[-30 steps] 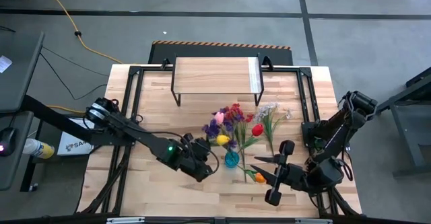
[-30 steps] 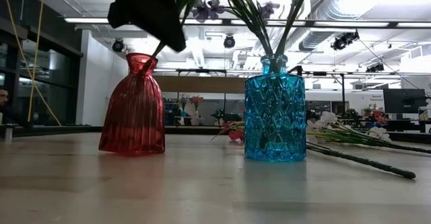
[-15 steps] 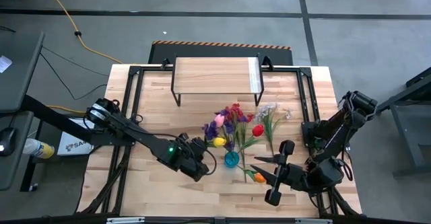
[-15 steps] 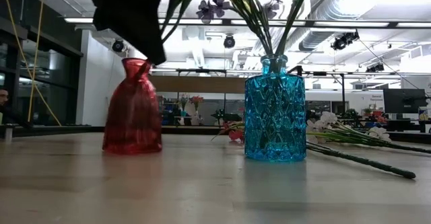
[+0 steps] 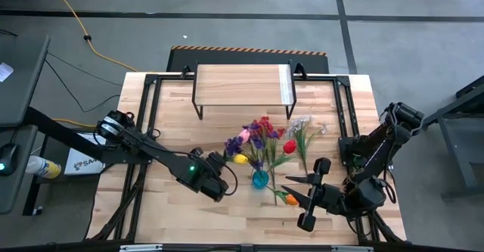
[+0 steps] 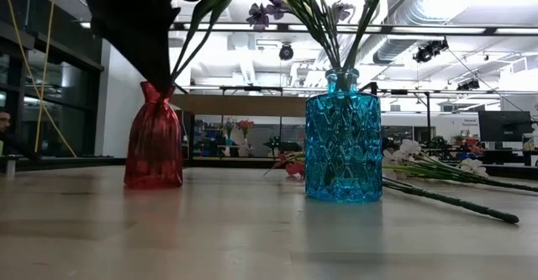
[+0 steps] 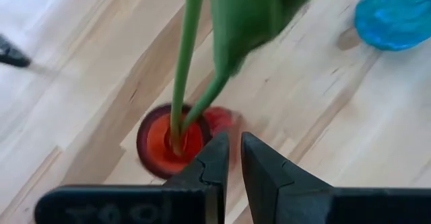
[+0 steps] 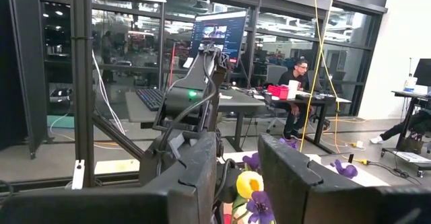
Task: Pick and place flowers into a vace then onto a shelf
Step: Move the red vase to the left of the table
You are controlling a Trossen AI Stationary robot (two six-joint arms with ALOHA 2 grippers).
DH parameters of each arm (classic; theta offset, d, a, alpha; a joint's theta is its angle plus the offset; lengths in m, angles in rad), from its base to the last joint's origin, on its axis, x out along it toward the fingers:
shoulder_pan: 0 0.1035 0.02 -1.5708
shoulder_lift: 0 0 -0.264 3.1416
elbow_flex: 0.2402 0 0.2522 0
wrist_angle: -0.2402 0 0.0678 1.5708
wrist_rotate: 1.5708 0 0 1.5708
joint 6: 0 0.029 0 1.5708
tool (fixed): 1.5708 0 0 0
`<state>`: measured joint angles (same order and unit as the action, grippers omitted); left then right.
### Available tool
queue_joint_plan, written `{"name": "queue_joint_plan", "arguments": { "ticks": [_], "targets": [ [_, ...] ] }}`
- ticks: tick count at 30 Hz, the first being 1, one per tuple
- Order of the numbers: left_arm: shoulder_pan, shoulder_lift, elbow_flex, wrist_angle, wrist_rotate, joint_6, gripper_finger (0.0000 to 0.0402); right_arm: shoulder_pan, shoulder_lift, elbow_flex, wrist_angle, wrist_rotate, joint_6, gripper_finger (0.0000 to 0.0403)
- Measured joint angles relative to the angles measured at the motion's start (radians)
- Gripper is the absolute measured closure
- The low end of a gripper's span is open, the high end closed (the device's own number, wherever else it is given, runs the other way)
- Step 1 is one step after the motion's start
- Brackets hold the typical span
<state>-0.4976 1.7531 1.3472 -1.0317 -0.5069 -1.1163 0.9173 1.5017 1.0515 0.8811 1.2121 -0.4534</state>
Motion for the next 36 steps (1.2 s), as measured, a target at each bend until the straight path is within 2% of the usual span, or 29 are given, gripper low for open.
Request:
{"name": "queue_joint_plan", "arguments": {
  "ticks": [23, 32, 36],
  "targets": [
    [-0.004, -0.001, 0.0, -0.176, 0.075, -0.13, 0.0328, 0.0, 0.0, 0.0, 0.0, 0.0, 0.0, 0.0299],
    [-0.089, -0.026, 0.061, -0.234, 0.131, -0.195, 0.0328, 0.0, 0.0, 0.0, 0.0, 0.011, -0.001, 0.03],
    [-0.157, -0.029, 0.102, -0.225, 0.093, -0.195, 0.0328, 0.0, 0.0, 0.0, 0.0, 0.011, -0.001, 0.03]
  ]
}}
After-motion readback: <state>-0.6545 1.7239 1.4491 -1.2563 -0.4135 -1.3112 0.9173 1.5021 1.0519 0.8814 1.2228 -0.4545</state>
